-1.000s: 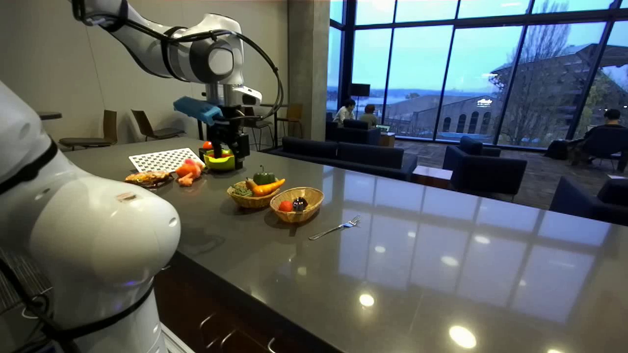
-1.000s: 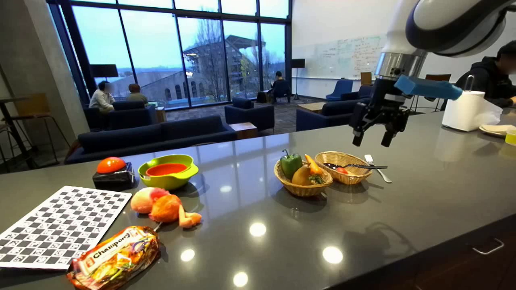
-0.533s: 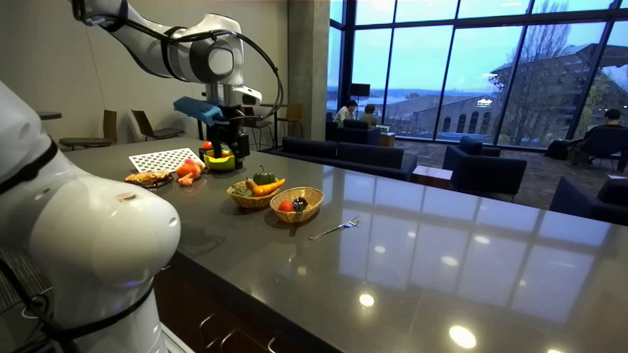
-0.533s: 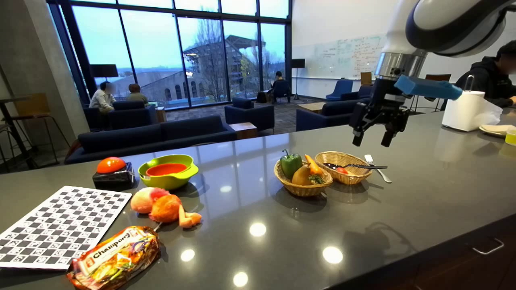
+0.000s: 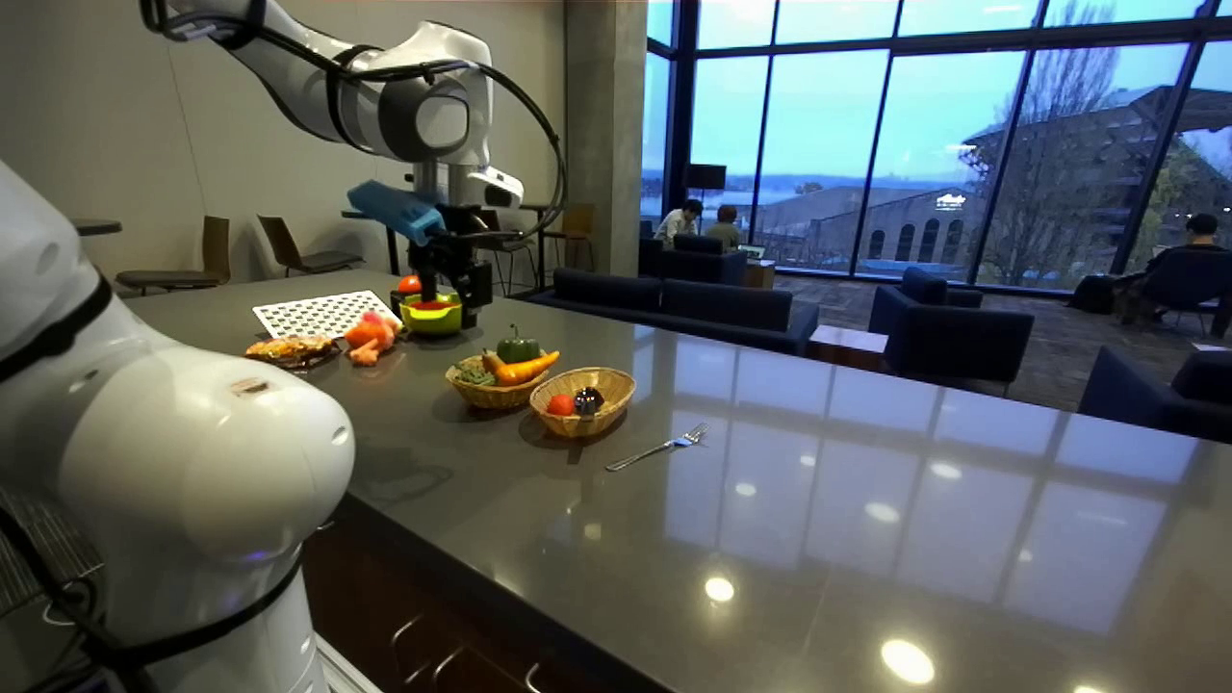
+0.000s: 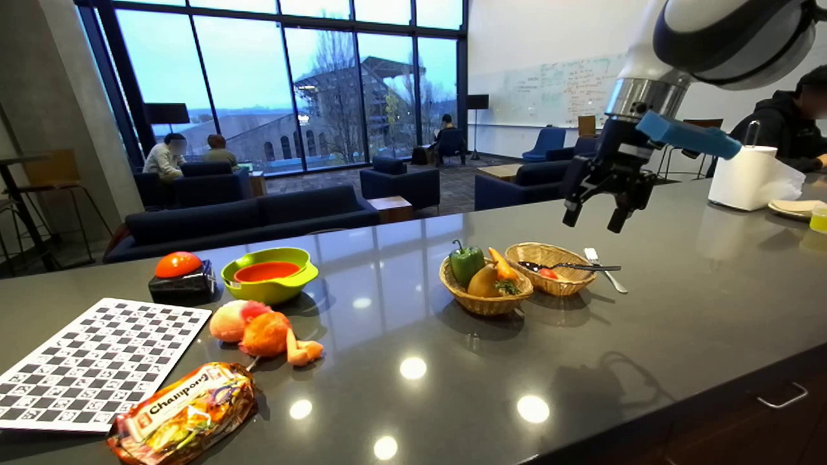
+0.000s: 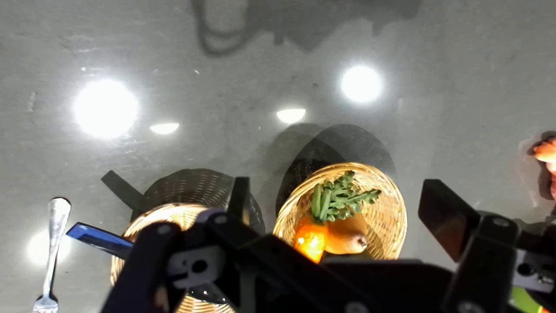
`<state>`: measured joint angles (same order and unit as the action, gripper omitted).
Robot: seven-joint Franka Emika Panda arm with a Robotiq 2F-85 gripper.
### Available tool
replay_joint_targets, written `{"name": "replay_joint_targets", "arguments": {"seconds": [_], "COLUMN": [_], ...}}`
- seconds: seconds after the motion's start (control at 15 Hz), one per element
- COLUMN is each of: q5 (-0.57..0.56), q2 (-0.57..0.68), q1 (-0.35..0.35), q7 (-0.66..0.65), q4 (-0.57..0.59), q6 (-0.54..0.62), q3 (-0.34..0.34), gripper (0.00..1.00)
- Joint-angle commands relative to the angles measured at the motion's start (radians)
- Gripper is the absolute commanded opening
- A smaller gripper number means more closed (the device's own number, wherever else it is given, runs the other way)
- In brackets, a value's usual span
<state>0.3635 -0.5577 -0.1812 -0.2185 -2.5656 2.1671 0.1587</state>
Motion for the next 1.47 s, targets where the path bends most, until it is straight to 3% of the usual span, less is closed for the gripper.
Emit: {"name": "replay_joint_targets", "arguments": {"seconds": [0.0,0.8,1.07,1.4], "q5": [0.058,0.069,0.043,0.031], "q2": [-0.029,-0.007,0.026,0.064], "q1": [-0.007,0.067,0.135,0.174], "q7": [0.053,0.101,0.155,0.275], "q4": [-0.009,-0.001,0.006,0.005], "q6": [0.004,-0.077,-0.151,-0.140], "q3": [-0.052,-0.166,-0.223,-0.260], "gripper": [1.00,1.00,1.00,1.00]}}
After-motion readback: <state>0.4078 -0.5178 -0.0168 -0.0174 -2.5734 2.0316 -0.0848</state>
